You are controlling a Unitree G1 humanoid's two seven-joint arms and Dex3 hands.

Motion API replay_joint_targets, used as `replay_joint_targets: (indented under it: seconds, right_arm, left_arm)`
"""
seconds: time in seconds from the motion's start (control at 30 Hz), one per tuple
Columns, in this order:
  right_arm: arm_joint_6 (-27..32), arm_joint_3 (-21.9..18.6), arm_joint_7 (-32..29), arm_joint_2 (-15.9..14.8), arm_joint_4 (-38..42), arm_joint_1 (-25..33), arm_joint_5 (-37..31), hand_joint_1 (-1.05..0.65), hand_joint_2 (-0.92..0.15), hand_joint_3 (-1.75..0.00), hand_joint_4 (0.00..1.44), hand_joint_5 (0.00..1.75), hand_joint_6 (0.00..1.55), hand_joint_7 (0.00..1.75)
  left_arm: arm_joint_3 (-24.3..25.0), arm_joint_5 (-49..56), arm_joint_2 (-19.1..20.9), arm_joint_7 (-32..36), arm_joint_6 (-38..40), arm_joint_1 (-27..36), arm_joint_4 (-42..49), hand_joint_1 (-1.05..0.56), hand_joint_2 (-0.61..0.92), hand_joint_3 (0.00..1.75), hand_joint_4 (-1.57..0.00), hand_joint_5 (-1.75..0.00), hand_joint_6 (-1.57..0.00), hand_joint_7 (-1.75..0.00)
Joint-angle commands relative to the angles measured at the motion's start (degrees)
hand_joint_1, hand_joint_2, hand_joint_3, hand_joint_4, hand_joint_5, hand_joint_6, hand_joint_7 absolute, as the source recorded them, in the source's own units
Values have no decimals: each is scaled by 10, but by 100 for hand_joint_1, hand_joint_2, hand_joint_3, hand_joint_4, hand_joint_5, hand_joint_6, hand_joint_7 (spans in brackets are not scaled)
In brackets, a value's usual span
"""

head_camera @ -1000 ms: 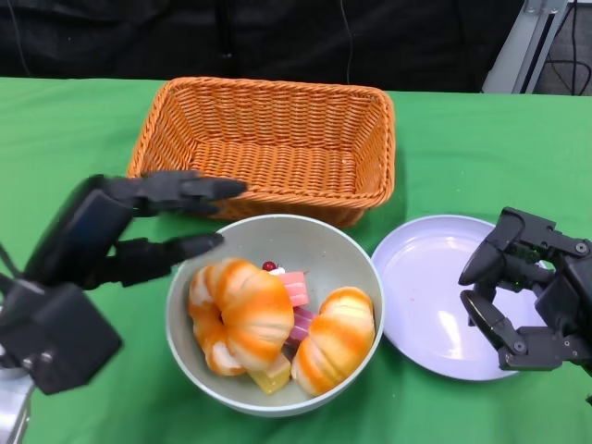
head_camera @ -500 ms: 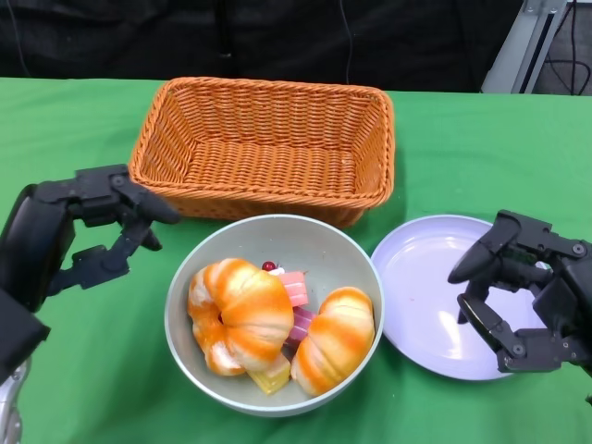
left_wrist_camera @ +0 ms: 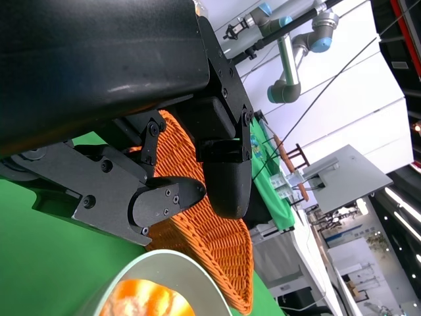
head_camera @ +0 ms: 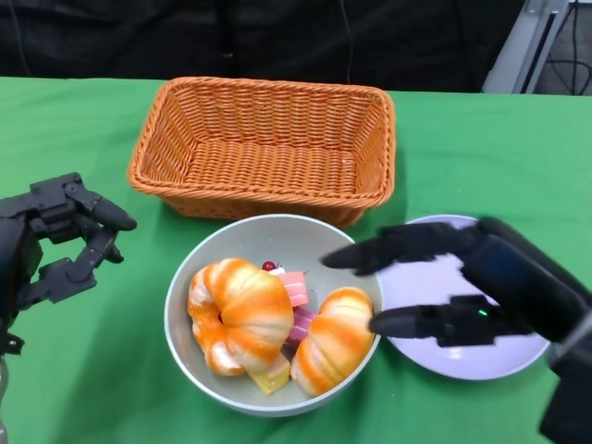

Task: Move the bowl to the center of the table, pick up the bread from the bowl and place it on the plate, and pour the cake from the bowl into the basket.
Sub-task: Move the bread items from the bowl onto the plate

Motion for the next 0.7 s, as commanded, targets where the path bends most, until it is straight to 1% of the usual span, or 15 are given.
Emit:
replay_joint_targets:
  seconds: [0.03,0.13,0.23,0.4,0.53,0.7]
  right_arm:
    - [-15,18,1,-9,4,-38,-25,-50,-92,0,65,28,72,3]
    - [-18,22,-2,-10,7,-43,-29,-51,-92,0,66,26,72,2]
    - [-24,59,-8,3,25,-115,-97,-57,-91,0,66,22,71,1]
    - [-59,100,-40,7,75,-174,-182,-60,-92,0,65,17,69,0]
    - [-73,118,-51,11,111,-197,-207,-61,-92,-1,65,14,70,0]
    - [-78,119,-55,11,119,-201,-211,-61,-92,-2,66,13,70,0]
  left_arm:
    - [10,-4,4,-4,-3,-5,6,-13,73,71,-81,-145,-87,-105]
    - [12,-2,3,-5,-3,-5,7,-13,72,71,-81,-145,-87,-104]
    - [11,9,2,0,-7,-2,8,-14,72,70,-83,-144,-87,-103]
    - [13,13,-2,2,-5,-2,10,-15,72,67,-87,-144,-89,-100]
    - [13,10,-5,0,1,-1,5,-16,72,66,-89,-142,-89,-99]
    - [13,10,-5,0,2,-1,4,-16,72,66,-90,-140,-89,-98]
